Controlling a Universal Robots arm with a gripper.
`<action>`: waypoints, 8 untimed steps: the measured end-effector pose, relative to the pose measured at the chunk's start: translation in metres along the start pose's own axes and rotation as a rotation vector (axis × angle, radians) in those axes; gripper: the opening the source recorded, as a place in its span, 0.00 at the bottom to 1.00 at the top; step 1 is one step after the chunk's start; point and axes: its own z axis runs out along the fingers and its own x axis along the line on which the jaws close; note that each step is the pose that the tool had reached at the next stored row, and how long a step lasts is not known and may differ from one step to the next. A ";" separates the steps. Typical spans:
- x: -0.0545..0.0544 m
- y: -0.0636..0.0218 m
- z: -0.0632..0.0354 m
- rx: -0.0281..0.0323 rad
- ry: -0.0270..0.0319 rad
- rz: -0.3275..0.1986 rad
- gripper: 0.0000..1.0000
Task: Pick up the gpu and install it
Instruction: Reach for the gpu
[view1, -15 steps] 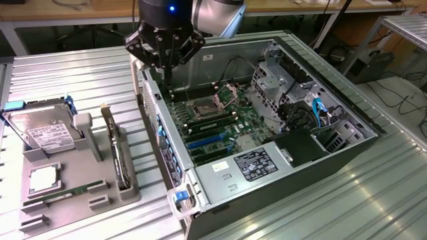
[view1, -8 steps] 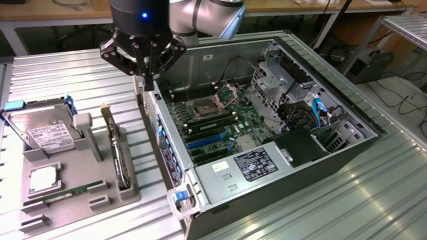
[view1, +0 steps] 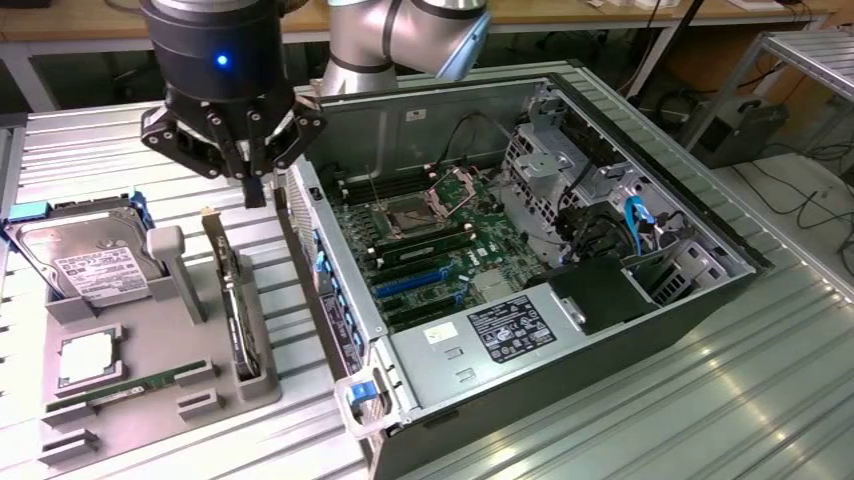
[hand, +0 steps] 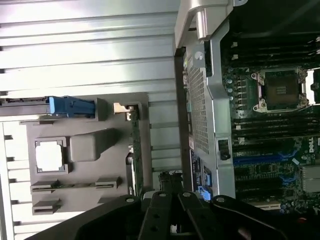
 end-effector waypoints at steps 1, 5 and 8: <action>0.006 -0.0021 0.0021 0.0013 0.0001 0.000 0.11; 0.021 -0.0079 0.0077 0.0051 0.0005 0.000 0.11; 0.030 -0.0112 0.0110 0.0076 0.0009 0.000 0.11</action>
